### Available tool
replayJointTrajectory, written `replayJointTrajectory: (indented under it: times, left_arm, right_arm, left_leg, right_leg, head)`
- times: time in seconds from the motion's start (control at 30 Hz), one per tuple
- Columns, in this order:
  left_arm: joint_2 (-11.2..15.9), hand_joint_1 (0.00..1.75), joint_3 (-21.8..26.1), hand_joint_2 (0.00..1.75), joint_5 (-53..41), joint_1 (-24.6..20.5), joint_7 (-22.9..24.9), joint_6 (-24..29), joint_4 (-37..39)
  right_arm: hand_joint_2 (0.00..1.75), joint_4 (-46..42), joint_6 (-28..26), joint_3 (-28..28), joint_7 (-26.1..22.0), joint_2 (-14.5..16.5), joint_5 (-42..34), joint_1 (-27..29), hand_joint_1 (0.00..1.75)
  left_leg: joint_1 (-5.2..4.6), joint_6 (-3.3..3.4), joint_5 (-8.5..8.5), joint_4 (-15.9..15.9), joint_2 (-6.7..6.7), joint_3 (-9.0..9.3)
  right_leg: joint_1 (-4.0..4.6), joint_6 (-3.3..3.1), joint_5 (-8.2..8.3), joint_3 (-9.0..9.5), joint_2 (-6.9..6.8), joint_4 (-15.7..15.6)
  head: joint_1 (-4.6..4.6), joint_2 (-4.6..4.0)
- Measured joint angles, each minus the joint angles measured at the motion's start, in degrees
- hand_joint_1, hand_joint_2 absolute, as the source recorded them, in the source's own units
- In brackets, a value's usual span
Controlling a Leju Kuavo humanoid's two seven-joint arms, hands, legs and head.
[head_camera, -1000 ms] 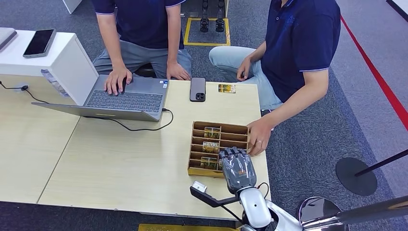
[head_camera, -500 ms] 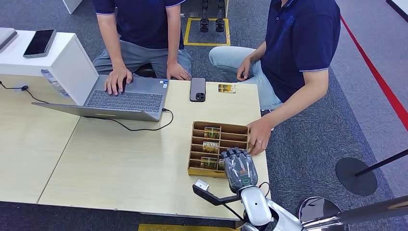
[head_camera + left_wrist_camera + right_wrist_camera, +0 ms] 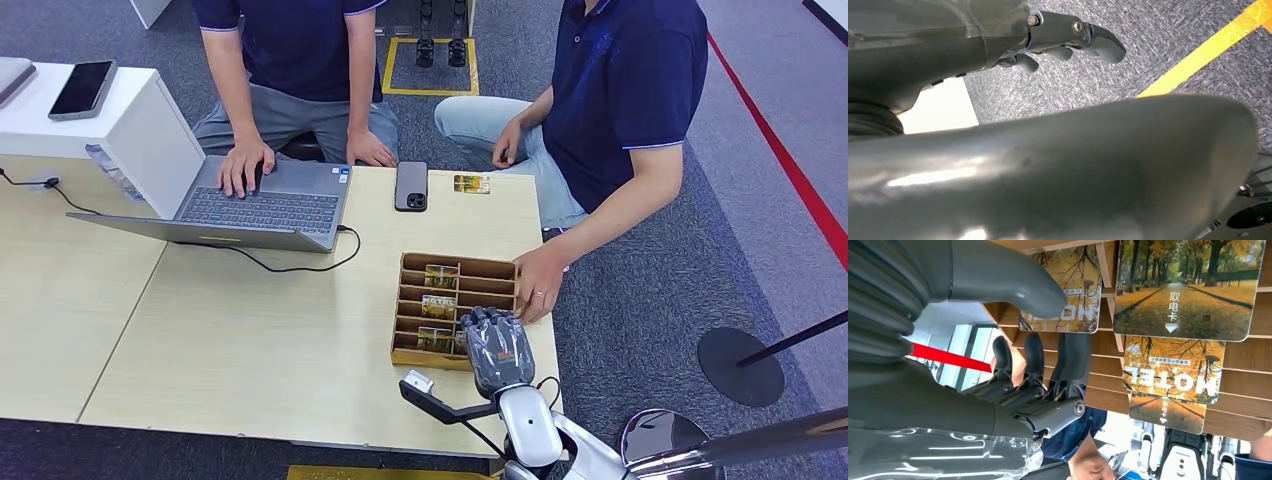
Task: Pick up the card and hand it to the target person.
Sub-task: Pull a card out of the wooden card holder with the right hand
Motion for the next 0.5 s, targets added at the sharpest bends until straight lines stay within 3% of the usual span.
replayJointTrajectory:
  times: [0.5]
  left_arm:
    - [0.0, 0.0, 0.0, 0.0, 0.1, 0.1, 0.0, 0.3, 0.0]
  right_arm:
    - [1.75, 0.0, -0.3, 0.0, -0.2, 0.0, 0.0, 0.1, 1.34]
  left_leg:
    - [0.0, -0.03, 0.02, 0.0, 0.0, 0.0]
  right_leg:
    - [0.0, 0.0, 0.01, 0.0, 0.0, 0.0]
  head:
    - [0.01, 0.0]
